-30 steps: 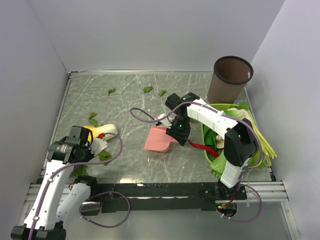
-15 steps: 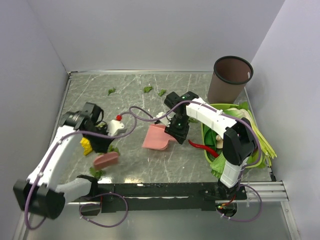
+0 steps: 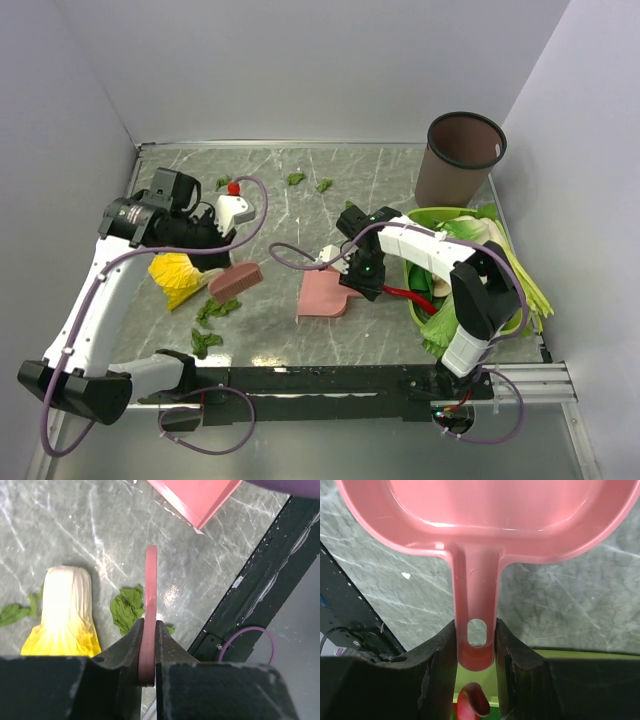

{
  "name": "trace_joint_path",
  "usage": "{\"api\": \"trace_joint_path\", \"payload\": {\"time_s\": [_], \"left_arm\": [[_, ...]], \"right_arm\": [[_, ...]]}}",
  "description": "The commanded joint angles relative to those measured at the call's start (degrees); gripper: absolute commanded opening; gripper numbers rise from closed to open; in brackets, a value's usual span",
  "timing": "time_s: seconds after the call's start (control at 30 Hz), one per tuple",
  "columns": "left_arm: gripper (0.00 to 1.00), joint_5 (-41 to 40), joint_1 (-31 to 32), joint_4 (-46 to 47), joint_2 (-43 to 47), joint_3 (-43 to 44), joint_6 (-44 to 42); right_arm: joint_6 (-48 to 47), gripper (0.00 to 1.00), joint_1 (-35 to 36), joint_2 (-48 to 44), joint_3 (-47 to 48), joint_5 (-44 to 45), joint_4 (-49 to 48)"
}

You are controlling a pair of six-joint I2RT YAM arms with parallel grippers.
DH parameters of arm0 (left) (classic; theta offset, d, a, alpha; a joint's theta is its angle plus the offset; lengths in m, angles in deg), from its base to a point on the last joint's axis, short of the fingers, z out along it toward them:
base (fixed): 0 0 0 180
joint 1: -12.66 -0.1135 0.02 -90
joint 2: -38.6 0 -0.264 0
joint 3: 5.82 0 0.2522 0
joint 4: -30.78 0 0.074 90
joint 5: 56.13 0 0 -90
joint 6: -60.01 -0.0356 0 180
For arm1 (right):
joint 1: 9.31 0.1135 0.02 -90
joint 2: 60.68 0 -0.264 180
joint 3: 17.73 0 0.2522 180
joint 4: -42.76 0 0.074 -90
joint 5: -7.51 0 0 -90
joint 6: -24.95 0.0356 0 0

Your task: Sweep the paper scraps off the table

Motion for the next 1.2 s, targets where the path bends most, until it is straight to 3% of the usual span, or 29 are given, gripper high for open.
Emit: {"api": "trace_joint_path", "payload": {"time_s": [0.0,0.17,0.27,0.43,0.57,0.77,0.87,0.9,1.0,1.17], "left_arm": [[0.01,-2.93,0.05,-2.89,2.11,5.78,4.49],[0.01,-13.30,0.05,-1.06,4.39,13.19,1.76],[0.01,-10.95,0.05,-2.80,3.43,13.46,3.61],[0.01,-10.14,0.05,-0.71,9.11,-0.85,4.15],[0.01,-16.10,0.05,0.79,15.99,-9.74,0.90],[0.01,-21.65,0.05,-1.22,19.07,-10.02,-3.85],[0.01,-28.77,0.05,-3.33,22.92,-11.76,-4.28],[0.01,-30.87,0.05,-3.33,25.12,-12.12,-8.56],[0.01,-30.10,0.05,-3.33,33.21,-13.96,-14.21],[0.01,-25.46,0.05,-3.51,34.54,-16.34,-10.36]], "right_arm": [[-1.08,0.00,-0.16,-4.67,-0.45,-0.08,-2.94],[-0.11,0.00,-0.34,-5.48,-0.37,-0.08,-2.95],[0.07,0.00,0.27,-4.68,-0.10,-0.96,-3.56],[-0.20,0.00,1.94,-2.31,0.51,0.62,-3.74],[-0.11,0.00,2.47,-1.26,1.91,0.53,-2.51],[-3.00,0.00,3.61,-0.46,2.18,1.67,-2.41],[-3.89,0.00,4.05,-0.72,2.18,2.91,-3.03],[-3.28,0.00,3.97,-0.90,2.18,2.47,-3.12],[-1.35,0.00,4.14,-1.52,2.36,0.98,-2.51],[-0.28,0.00,4.32,-3.19,2.36,-1.05,-1.80]]}}
